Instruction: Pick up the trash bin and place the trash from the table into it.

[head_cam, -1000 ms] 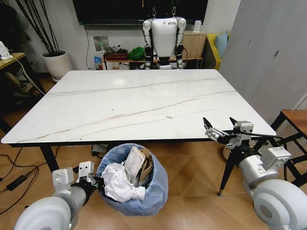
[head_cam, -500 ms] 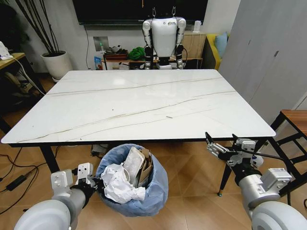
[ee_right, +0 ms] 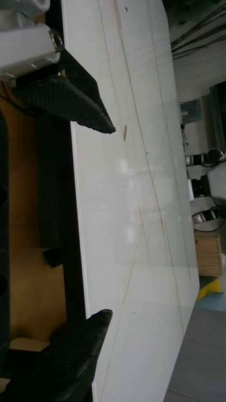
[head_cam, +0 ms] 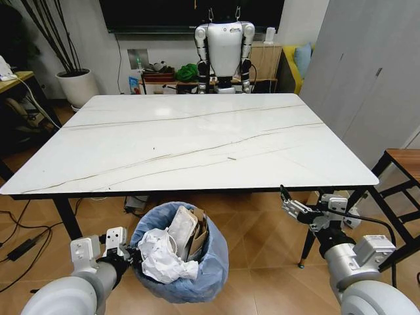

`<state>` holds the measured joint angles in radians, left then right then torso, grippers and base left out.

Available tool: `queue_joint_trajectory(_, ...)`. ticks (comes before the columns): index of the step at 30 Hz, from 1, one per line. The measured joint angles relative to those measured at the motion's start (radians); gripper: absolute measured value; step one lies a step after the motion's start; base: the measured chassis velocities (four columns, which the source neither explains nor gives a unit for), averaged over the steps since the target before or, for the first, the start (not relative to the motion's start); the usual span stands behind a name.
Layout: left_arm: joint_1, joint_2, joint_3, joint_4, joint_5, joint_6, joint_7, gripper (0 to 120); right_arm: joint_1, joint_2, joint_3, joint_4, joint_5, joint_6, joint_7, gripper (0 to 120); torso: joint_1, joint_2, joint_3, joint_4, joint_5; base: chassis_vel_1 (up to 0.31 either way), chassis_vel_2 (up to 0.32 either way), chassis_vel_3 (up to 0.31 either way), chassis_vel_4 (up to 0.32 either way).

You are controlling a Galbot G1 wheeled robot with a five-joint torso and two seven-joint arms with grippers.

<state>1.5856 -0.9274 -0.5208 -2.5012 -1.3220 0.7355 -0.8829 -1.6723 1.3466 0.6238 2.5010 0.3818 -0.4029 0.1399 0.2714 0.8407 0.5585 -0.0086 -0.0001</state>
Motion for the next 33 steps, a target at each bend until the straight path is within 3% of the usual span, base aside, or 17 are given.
queue_joint_trajectory(33,0.004,0.001,-0.018,0.0,-0.012,0.0,-0.003,0,-0.027,0.035,0.003,-0.009,-0.106,0.036,-0.033,100,-0.066,-0.152,-0.086,0.0,0.0001,0.0,0.0,0.0,0.0)
